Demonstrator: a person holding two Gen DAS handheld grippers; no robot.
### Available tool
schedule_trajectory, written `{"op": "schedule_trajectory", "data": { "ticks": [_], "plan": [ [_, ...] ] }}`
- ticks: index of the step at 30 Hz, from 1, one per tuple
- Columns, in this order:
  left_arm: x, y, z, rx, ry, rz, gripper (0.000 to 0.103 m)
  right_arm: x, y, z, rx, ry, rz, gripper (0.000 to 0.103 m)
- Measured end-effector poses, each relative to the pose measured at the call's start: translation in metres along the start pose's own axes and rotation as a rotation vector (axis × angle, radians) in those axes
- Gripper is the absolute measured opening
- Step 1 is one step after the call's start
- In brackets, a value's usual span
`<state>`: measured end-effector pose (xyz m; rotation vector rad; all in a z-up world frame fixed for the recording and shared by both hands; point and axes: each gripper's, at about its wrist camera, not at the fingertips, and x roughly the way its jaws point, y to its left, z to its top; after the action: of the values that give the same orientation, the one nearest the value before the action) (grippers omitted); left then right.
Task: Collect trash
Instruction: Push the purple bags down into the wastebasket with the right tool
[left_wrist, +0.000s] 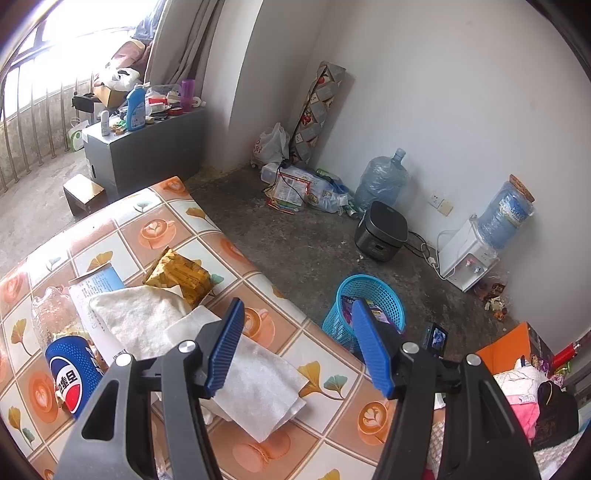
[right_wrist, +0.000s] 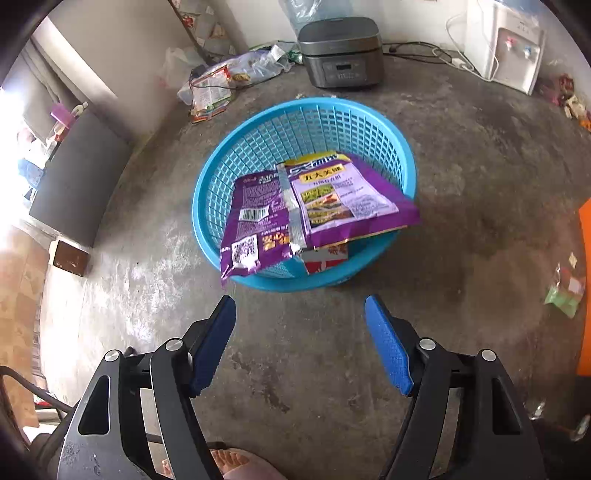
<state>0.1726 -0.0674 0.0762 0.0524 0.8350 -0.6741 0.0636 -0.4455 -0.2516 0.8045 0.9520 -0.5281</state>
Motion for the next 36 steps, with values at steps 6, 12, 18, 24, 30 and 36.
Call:
{"op": "schedule_trajectory", "data": {
  "ticks": [6, 12, 18, 24, 30, 36],
  "plan": [
    [-0.005, 0.002, -0.002, -0.014, -0.010, -0.001, 0.059, 0.011, 0.000, -0.024, 0.022, 0.059, 0.007, 0.069],
    [-0.013, 0.005, -0.005, -0.024, -0.024, -0.004, 0.059, 0.004, 0.017, -0.030, -0.023, 0.051, 0.033, 0.069],
    [-0.022, 0.011, -0.007, -0.038, -0.045, -0.003, 0.059, -0.030, 0.034, -0.020, -0.066, -0.050, 0.079, 0.069],
    [-0.029, 0.025, -0.011, -0.073, -0.057, 0.024, 0.059, -0.079, 0.020, 0.025, 0.008, -0.228, 0.142, 0.069],
    [-0.039, 0.052, -0.015, -0.125, -0.079, 0.057, 0.059, -0.053, 0.027, 0.086, -0.024, -0.171, 0.124, 0.060],
    [-0.045, 0.085, -0.015, -0.197, -0.079, 0.097, 0.059, 0.077, 0.033, 0.121, -0.114, 0.187, -0.071, 0.040]
  ]
}}
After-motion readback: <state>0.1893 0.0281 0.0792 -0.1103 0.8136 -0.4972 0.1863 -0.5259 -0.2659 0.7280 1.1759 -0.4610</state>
